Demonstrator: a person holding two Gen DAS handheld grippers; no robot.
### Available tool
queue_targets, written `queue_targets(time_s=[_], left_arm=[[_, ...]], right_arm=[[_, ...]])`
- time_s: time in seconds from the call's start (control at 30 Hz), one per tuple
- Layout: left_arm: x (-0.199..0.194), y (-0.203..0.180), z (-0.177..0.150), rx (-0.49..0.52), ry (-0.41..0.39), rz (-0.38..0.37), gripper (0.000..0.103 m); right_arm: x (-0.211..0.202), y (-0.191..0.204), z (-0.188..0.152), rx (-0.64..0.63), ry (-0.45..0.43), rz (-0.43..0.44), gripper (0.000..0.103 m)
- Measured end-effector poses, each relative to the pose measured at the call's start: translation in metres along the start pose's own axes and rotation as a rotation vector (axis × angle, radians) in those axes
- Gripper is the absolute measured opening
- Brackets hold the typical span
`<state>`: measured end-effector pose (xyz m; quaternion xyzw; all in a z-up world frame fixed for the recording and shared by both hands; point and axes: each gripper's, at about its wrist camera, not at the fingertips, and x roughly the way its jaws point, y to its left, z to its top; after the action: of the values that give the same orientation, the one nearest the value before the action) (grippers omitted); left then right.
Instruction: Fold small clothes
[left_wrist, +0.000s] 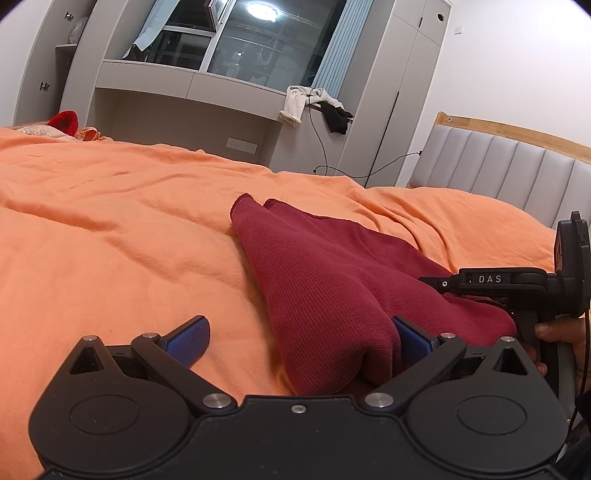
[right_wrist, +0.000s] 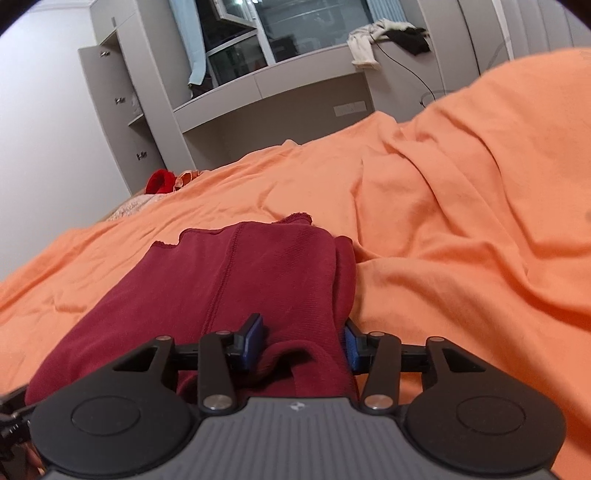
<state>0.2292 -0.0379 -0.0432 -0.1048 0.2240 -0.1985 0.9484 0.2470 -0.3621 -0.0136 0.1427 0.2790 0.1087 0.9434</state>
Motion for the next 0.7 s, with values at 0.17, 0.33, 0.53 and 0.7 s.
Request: queue_targets(time_s=[0.17,0.33,0.53,0.7], left_arm=[[0.0,-0.003,0.002,-0.006,0.008,0.011,0.103],[0.002,-0.004,0.006,-0.011,0.028,0.02,0.103],[0.006,-0.005,0.012,-0.015,0.056,0.028,0.103],[0.013,-0.005,0.026,-0.015,0.133,0.019,0.103]], right_arm=[[0.003,-0.01,-0.001,0.091,0.01,0.025,0.054],[0.005,-0.014,-0.002,0.137,0.011,0.033,0.055],[0.007,-0.014,-0.003,0.168,0.009,0.027,0.059],[0.009,-0.015,-0.003,0.189,0.014,0.03,0.063]])
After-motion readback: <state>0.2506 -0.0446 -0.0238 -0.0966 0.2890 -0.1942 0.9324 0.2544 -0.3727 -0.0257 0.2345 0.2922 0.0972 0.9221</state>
